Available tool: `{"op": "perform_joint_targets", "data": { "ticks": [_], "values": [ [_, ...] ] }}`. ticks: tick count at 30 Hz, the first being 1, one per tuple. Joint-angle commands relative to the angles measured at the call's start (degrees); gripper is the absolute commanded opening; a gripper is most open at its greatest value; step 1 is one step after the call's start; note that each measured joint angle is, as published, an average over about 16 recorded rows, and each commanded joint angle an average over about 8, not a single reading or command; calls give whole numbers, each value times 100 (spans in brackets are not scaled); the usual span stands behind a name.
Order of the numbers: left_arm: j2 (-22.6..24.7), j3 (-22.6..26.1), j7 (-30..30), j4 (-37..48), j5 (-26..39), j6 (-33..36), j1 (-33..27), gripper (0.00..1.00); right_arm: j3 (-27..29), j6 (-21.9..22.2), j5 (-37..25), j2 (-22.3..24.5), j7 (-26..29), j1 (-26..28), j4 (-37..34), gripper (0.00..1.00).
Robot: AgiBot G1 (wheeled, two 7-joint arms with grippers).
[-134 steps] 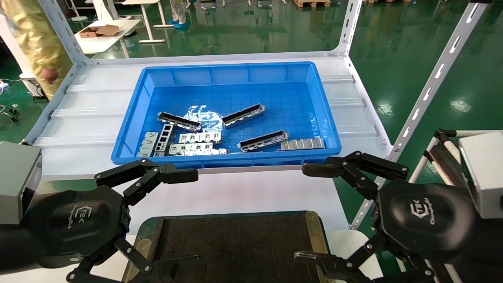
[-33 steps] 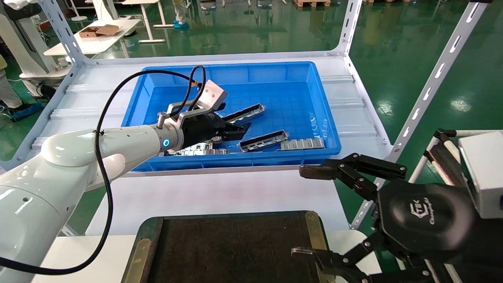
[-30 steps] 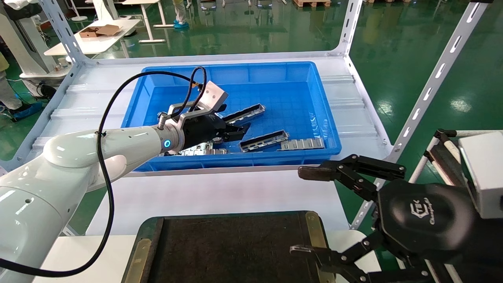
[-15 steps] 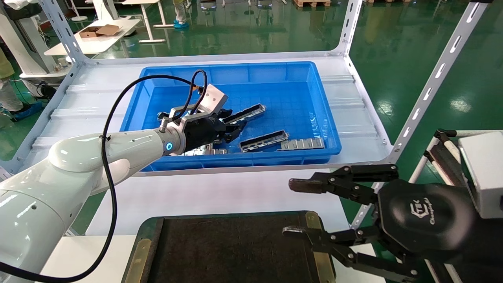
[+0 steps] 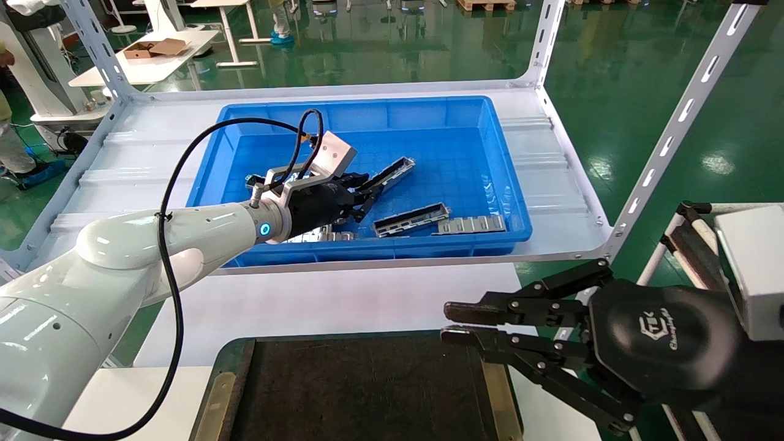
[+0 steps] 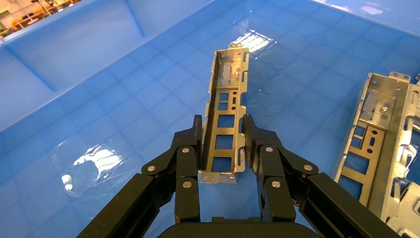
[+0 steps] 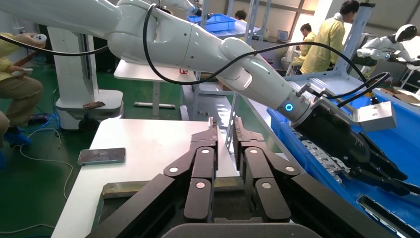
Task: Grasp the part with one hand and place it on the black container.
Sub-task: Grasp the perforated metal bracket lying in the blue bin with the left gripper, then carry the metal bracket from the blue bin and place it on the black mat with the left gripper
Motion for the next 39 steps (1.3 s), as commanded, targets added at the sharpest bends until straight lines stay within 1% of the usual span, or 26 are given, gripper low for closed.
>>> {"op": "perform_joint_targets", "data": {
  "ticks": [1, 8, 15, 20, 27, 33, 39],
  "values": [
    [-2, 21, 25, -21, -77, 10, 4, 0, 0, 0, 0, 0, 0, 0, 0, 0],
    [-49, -13, 324, -39, -344, 234, -168, 0, 0, 0, 0, 0, 0, 0, 0, 0],
    [-114, -170, 690, 111, -658, 710, -401, 0, -1, 0, 1, 0, 0, 0, 0, 0],
    [-246, -313, 957, 249, -888, 1268, -545, 0, -1, 0, 1, 0, -1, 0, 0, 0],
    [-585, -491, 1307, 263, -1168, 2275, -600, 0, -2, 1, 1, 1, -1, 0, 0, 0],
    [-976, -588, 1337, -60, -1365, 3090, -499, 0, -2, 1, 1, 1, -1, 1, 0, 0],
    [-1391, -593, 1148, -811, -1465, 3597, -213, 0, -2, 1, 1, 1, -1, 1, 0, 0]
  ]
}}
